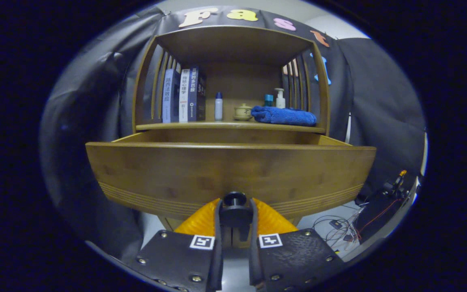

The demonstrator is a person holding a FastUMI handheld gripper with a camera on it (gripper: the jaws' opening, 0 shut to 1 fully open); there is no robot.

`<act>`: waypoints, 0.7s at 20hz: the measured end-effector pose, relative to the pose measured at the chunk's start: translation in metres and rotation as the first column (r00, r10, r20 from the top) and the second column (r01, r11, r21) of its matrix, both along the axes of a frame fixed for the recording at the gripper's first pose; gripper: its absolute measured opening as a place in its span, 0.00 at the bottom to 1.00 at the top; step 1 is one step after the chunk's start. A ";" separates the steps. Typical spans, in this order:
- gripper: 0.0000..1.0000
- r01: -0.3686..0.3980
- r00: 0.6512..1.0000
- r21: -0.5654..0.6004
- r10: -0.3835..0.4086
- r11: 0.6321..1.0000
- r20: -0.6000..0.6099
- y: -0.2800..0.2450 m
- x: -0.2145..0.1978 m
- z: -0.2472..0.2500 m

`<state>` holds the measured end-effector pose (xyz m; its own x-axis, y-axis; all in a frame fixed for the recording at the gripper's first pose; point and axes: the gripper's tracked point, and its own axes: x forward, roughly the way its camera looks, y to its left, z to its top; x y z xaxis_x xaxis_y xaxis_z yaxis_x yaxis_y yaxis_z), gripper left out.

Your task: Pull open the drawer, take out the items inside it, and place them on the countertop above the cabinet.

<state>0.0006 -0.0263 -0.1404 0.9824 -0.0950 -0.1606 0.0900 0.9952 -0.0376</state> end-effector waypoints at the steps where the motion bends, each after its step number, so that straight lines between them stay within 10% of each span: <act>1: 0.26 0.001 1.000 -0.015 -0.001 1.000 -0.019 0.000 -0.005 -0.001; 14: 0.33 -0.004 0.997 0.007 0.004 1.000 -0.082 0.001 -0.033 0.000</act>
<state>-0.0321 -0.0250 -0.1404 0.9662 -0.0897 -0.2415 0.0830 0.9958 -0.0377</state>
